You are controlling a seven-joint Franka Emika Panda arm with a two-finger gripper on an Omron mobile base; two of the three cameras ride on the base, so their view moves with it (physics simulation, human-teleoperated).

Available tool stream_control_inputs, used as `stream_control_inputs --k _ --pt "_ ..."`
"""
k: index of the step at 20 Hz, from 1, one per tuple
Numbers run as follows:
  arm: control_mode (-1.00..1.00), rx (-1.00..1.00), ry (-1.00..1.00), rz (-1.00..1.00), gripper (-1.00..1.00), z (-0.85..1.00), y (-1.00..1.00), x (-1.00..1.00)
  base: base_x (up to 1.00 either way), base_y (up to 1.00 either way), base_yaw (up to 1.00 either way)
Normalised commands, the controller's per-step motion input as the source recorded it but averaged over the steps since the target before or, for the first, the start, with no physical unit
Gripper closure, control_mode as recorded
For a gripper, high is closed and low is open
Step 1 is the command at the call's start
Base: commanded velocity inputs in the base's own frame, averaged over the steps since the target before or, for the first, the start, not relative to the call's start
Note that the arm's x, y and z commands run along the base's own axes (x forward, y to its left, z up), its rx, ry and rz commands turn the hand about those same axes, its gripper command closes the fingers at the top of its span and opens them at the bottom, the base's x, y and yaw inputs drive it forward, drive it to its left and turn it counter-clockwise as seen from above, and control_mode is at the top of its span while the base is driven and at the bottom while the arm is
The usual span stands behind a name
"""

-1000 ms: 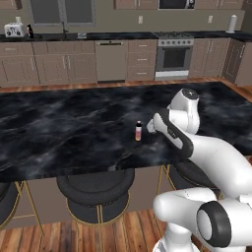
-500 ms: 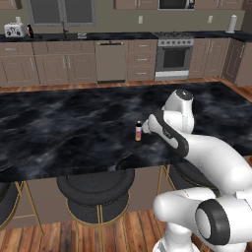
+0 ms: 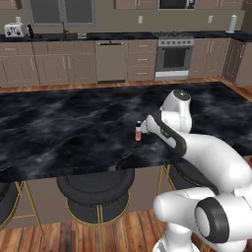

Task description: Place the large bottle from the dining counter next to the other large bottle outside the sink, and place the small bottle from the dining counter next to the other small bottle inside the sink.

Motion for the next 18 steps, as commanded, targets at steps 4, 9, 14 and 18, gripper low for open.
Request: stream_control_inputs --k 4,9,14,18 --pt "-1.00 0.00 -0.02 0.00 -1.00 0.00 0.00 0.08 0.00 0.00 0.00" --pt "-1.00 0.00 -0.05 0.00 -1.00 0.00 0.00 0.01 0.00 0.00 0.00" --pt "-1.00 0.00 -0.07 0.00 -1.00 0.00 0.00 0.00 0.00 0.00 0.00" --pt "-1.00 -0.01 -0.05 0.00 -1.00 0.00 0.00 0.05 0.00 0.00 0.00"
